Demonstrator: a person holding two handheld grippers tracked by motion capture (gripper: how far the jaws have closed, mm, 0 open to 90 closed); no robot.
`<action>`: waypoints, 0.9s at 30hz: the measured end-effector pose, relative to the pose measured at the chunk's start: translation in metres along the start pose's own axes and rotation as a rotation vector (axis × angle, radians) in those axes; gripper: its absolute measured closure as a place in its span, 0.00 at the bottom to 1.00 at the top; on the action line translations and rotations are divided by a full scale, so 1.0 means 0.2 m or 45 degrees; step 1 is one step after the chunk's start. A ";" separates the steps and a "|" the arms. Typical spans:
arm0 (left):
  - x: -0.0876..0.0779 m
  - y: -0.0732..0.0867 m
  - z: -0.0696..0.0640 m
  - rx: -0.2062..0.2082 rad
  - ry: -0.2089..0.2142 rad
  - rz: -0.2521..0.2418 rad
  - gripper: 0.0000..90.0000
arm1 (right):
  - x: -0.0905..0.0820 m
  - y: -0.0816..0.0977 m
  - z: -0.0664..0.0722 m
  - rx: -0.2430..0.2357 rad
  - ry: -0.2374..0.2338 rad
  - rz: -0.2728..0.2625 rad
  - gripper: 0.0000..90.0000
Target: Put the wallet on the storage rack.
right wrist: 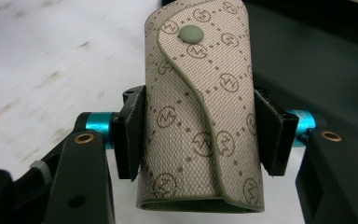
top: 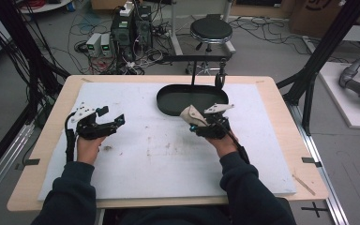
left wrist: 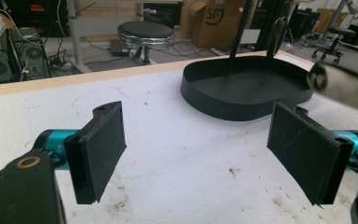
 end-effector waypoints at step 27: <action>0.02 0.01 -0.01 0.001 0.013 0.003 0.21 | 0.32 -0.18 -0.54 0.227 0.289 0.058 0.48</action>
Point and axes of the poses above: each handheld gripper's, and its own axes: x roughly forward along the jaws, y roughly out of its underside, z roughly to its left, the point moved 10 cm from there along x, roughly forward along the jaws, and after that the axes turned 1 degree about -z, right-handed, at the moved point
